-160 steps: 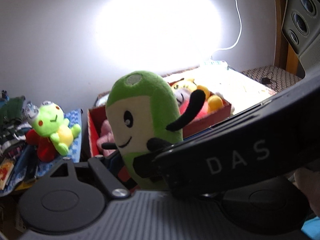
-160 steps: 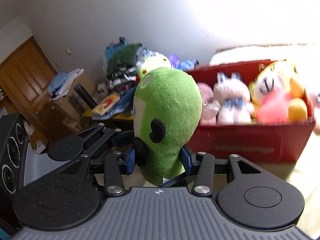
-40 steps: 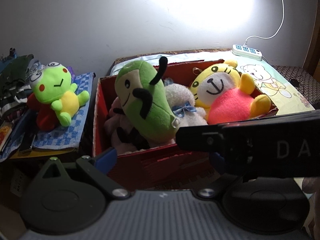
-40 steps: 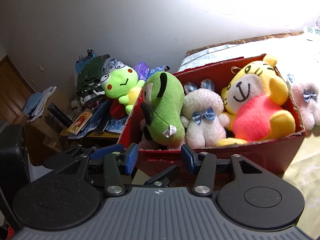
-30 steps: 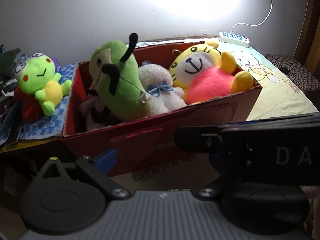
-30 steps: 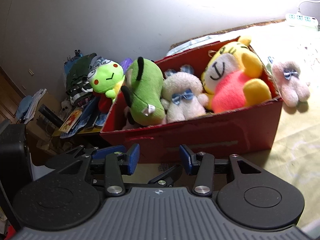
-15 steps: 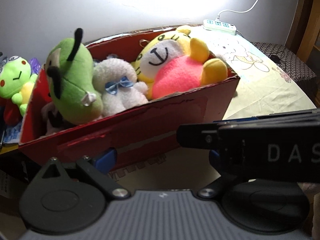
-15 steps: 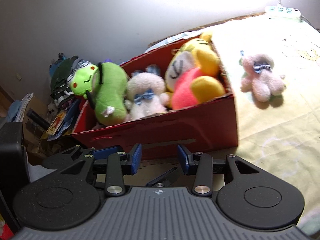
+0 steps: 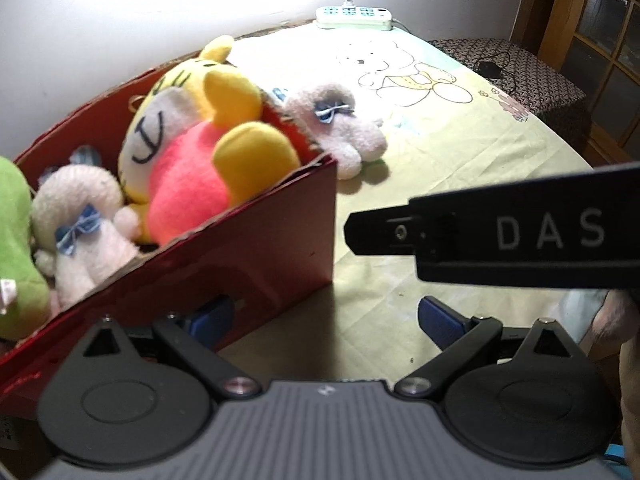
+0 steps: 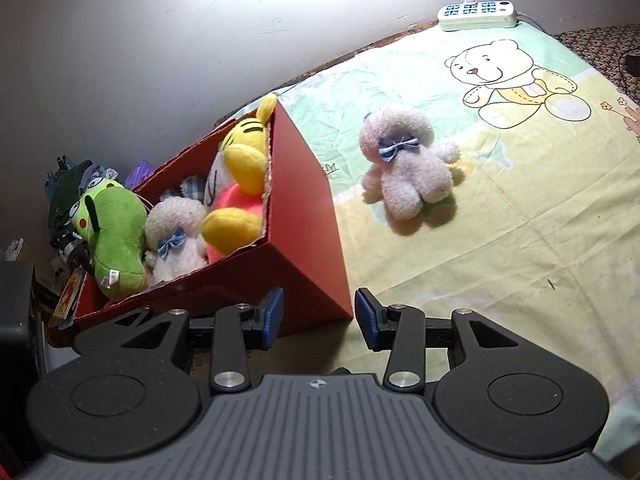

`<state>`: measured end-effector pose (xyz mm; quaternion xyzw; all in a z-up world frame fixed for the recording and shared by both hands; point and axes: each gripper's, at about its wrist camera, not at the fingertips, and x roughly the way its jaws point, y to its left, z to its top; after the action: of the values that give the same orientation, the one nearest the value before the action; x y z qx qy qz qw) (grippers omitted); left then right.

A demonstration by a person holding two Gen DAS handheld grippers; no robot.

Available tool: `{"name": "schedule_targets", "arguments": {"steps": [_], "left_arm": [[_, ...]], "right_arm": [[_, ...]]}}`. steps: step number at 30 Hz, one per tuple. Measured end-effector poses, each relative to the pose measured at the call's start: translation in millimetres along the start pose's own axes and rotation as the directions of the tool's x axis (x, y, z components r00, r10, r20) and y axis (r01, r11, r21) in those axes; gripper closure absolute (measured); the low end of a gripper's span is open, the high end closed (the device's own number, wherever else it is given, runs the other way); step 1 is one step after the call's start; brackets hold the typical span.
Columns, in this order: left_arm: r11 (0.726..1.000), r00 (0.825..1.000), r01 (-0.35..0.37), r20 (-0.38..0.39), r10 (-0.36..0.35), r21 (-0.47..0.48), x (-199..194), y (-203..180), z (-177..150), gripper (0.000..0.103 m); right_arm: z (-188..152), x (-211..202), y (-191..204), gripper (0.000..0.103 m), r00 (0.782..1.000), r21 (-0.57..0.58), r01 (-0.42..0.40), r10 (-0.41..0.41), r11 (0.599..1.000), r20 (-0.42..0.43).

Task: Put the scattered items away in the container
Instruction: 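Move both grippers over the bed toward the pale pink bunny plush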

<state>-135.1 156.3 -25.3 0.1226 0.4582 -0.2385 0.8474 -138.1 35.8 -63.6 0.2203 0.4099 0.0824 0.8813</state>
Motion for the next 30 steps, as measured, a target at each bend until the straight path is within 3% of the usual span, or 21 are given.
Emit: {"name": "schedule_targets", "arguments": {"steps": [17,30], "left_arm": [[1.000,0.996,0.026,-0.088,-0.026,-0.003,31,-40,23,0.004],[0.999,0.995,0.014,-0.099,-0.017,-0.036,56,-77,48,0.004]], "right_arm": [[21,7,-44,0.059,0.994,-0.022,-0.023,0.020,1.000,-0.108],[39,4,-91,0.059,0.989,-0.035,-0.023,0.017,0.999,-0.149]]}}
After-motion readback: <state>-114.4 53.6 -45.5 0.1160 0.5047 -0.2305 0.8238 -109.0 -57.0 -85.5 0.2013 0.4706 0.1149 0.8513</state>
